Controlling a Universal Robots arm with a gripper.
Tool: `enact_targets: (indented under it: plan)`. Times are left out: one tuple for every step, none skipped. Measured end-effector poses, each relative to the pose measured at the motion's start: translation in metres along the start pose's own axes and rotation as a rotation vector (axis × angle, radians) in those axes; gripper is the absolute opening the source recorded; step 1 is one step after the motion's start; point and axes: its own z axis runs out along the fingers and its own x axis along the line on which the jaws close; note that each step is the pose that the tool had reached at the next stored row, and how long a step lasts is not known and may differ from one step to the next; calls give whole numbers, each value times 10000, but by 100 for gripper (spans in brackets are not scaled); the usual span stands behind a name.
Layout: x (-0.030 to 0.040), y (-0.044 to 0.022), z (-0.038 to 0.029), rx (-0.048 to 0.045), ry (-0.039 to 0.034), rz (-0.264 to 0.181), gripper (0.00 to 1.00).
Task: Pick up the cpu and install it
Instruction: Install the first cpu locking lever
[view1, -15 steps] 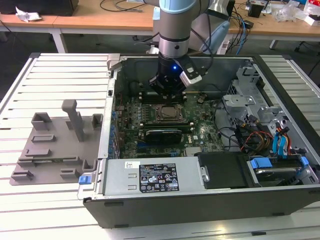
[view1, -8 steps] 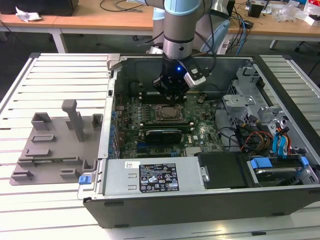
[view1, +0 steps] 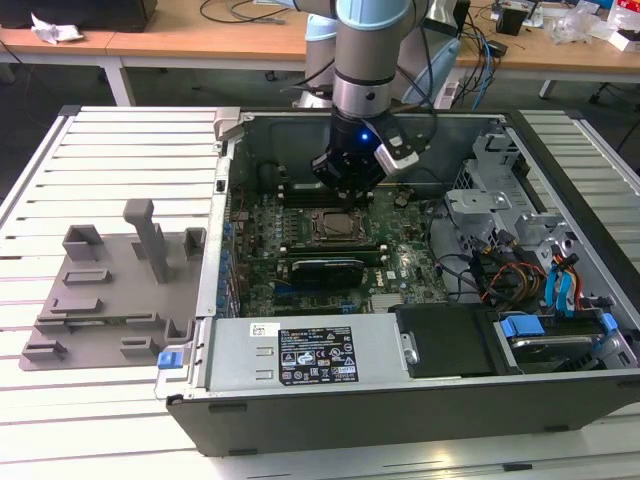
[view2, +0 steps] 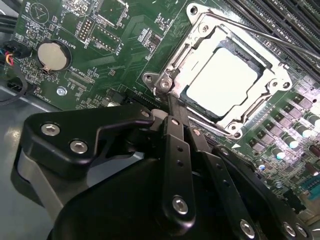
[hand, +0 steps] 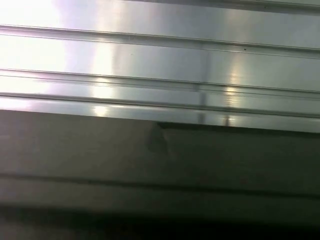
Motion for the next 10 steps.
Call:
enact_targets:
  plan:
    - [1,-3,11,5,4,0,11]
    - [-10,-6,37,1,6,1,11]
    - [-11,-5,40,-138,-7,1,11]
    - [-11,-5,40,-160,-8,3,11]
    - [-11,-5,32,-167,-11,4,11]
    - [-11,-8,-8,-161,-7,3,11]
    - [-12,-8,-29,-162,-8,3,11]
    - [-12,-9,-40,-162,-7,3,11]
    - [-12,-17,-50,-162,-8,0,11]
    - [-11,-26,-50,-162,-9,1,11]
